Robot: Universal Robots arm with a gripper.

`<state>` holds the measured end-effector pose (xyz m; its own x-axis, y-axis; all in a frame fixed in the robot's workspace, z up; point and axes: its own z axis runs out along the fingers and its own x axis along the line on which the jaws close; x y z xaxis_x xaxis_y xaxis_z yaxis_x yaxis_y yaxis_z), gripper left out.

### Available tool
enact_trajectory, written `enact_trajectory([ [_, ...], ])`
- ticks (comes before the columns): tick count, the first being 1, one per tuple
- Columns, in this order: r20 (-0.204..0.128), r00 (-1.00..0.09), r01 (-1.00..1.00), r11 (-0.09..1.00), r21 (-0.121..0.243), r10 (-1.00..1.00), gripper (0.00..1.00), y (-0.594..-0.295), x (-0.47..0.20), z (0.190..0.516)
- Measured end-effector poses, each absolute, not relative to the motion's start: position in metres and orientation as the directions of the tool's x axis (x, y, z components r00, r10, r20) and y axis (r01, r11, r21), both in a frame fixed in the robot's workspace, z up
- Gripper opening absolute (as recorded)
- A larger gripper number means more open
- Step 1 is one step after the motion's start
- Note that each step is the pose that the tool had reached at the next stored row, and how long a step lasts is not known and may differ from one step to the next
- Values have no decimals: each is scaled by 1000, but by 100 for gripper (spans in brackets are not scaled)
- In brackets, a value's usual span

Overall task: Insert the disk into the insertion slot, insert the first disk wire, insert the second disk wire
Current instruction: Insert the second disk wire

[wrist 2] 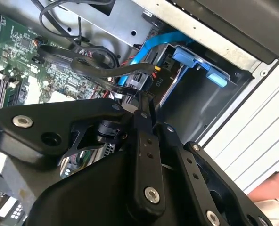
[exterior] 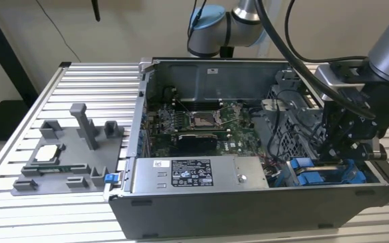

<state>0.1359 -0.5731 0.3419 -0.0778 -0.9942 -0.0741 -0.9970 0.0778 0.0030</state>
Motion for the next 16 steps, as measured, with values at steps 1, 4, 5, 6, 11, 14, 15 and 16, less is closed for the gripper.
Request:
enact_trajectory([
  [1, -74, -78, -997, 78, 3, -994, 0, -573, 136, 342],
  [4, -75, -78, -997, 78, 3, -994, 0, -573, 136, 339],
  [5, -74, -78, -997, 78, 3, -994, 0, -573, 136, 337],
  [6, -74, -78, -997, 78, 3, -994, 0, -573, 136, 336],
  [11, -77, -78, -997, 78, 3, -994, 100, -573, 136, 337],
  [14, -75, -79, -997, 79, 3, -994, 100, -573, 136, 351],
  [15, -75, -79, -997, 79, 3, -994, 100, -573, 136, 355],
  [16, -75, -79, -997, 79, 3, -994, 100, -573, 136, 358],
])
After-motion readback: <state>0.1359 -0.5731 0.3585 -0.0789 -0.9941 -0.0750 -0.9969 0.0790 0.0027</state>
